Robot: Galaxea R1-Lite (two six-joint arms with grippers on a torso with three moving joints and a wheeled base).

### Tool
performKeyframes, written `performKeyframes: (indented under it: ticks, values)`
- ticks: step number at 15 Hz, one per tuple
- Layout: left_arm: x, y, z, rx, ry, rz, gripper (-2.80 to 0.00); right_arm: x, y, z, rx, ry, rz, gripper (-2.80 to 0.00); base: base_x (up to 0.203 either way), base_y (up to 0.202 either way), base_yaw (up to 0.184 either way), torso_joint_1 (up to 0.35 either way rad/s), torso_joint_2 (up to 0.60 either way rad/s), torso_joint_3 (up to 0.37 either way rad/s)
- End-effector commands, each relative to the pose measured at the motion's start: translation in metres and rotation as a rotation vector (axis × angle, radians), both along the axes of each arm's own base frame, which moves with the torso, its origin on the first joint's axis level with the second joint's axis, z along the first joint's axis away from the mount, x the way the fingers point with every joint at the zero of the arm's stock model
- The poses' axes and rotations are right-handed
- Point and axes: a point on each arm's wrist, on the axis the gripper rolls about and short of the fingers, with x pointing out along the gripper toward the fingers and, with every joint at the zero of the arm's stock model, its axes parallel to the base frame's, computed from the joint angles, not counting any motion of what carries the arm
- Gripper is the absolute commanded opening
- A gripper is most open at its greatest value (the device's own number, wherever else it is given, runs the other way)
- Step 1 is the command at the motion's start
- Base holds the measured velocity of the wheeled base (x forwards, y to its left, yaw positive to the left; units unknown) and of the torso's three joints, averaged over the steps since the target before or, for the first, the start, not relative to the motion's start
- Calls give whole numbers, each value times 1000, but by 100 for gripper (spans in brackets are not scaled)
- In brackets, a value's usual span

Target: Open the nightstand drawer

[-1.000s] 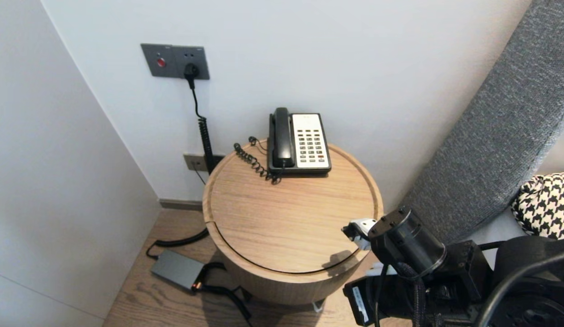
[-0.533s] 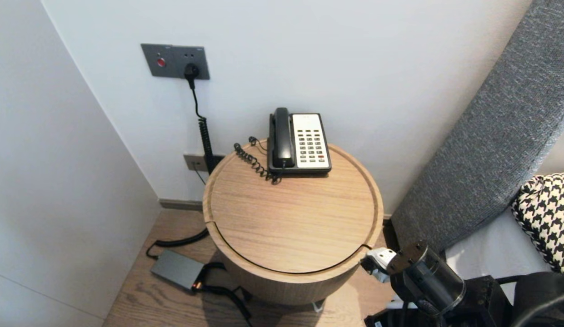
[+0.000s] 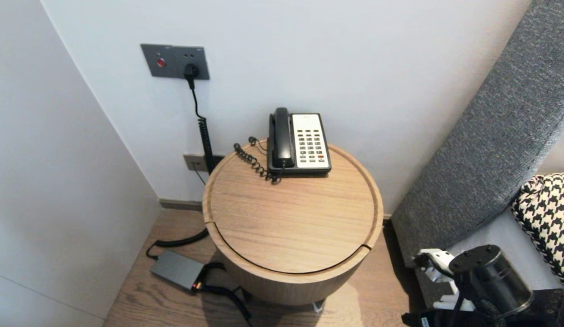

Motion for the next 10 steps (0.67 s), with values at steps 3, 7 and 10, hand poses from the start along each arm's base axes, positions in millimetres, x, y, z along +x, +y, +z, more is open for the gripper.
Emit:
performKeyframes:
  ticks: [3, 7, 10]
  values:
    - [1, 0, -3, 0, 9, 0, -280, -19, -27, 29, 147, -129, -24, -280, 0, 0, 0, 0, 0, 0]
    - [1, 0, -3, 0, 8, 0, -280, -54, -58, 19, 121, -206, -62, -280, 0, 0, 0, 0, 0, 0]
    - [1, 0, -3, 0, 8, 0, -280, -70, -67, 15, 117, -246, -85, -280, 0, 0, 0, 0, 0, 0]
